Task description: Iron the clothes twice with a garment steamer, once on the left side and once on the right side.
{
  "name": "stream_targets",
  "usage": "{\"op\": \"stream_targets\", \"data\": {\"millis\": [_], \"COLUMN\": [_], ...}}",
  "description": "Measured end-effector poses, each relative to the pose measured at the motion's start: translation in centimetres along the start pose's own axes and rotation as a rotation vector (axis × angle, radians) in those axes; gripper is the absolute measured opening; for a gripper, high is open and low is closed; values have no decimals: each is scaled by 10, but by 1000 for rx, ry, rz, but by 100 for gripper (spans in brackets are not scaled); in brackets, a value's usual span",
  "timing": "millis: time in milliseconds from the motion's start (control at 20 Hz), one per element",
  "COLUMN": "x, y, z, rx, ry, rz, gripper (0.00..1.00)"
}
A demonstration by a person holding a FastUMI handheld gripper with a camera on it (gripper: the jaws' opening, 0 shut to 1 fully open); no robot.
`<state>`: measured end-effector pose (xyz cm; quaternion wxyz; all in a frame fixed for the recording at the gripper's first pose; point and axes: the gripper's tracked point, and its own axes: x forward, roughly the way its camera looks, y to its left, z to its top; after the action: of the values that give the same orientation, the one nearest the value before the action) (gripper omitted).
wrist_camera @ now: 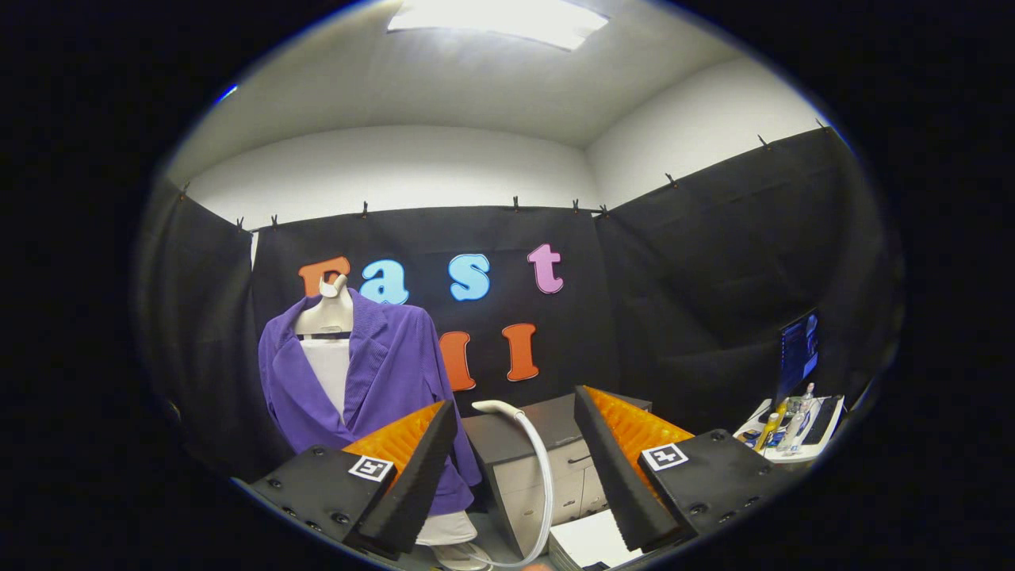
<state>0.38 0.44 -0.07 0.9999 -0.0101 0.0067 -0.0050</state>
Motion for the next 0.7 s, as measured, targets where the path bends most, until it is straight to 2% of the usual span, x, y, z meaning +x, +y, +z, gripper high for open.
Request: {"op": "stream_targets", "data": {"millis": [350, 700], "x": [7, 13], "y": [15, 9], "z": [-7, -15], "rx": [-3, -20], "ry": [19, 50], "rz": [22, -10], "gripper": [98, 98]}}
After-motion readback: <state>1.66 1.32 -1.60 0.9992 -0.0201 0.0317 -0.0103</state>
